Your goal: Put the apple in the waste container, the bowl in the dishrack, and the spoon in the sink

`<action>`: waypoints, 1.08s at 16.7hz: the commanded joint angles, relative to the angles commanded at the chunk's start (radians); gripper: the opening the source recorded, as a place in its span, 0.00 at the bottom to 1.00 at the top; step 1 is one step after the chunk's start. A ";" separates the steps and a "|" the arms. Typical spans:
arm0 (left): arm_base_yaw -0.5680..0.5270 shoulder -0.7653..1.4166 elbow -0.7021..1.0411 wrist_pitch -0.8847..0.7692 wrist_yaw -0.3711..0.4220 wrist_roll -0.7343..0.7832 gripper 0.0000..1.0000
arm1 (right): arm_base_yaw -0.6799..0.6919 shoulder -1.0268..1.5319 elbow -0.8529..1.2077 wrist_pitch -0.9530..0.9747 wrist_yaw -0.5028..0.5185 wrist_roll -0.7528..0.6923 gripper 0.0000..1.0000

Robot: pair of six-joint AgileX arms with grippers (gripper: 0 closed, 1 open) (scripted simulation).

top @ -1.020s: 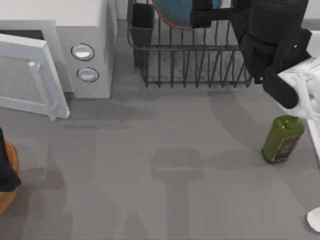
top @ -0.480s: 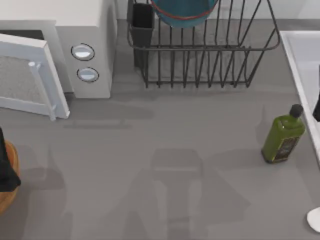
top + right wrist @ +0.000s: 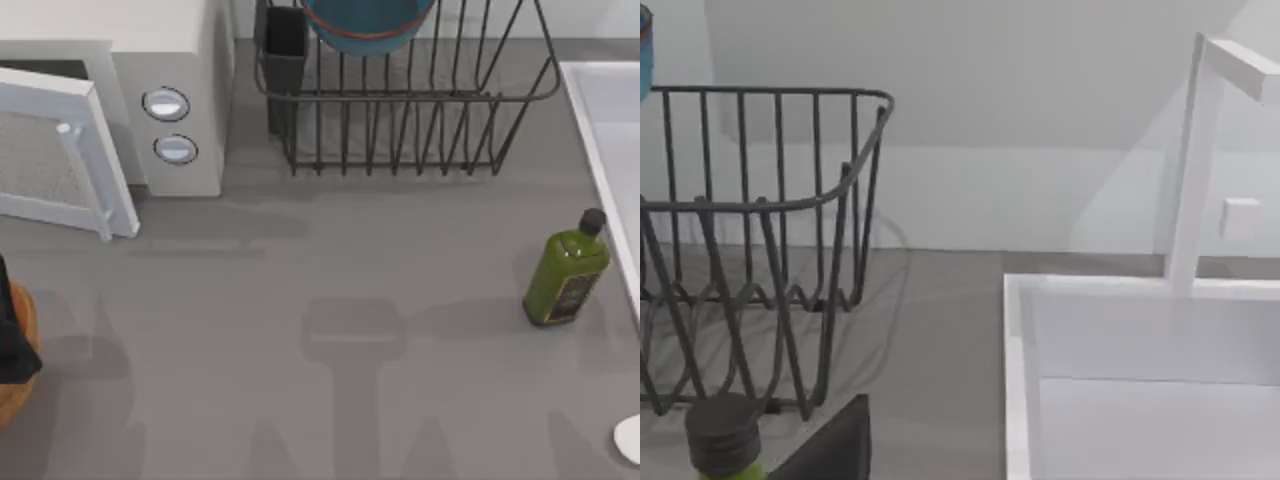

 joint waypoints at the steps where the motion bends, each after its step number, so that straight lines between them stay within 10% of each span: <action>1: 0.000 0.000 0.000 0.000 0.000 0.000 1.00 | -0.015 -0.045 -0.015 -0.019 -0.003 0.001 1.00; 12: 0.000 0.000 0.000 0.000 0.000 0.000 1.00 | -0.040 -0.088 -0.018 -0.071 -0.004 -0.027 1.00; 18: 0.000 0.000 0.000 0.000 0.000 0.000 1.00 | -0.078 0.188 0.168 -0.275 -0.004 -0.373 1.00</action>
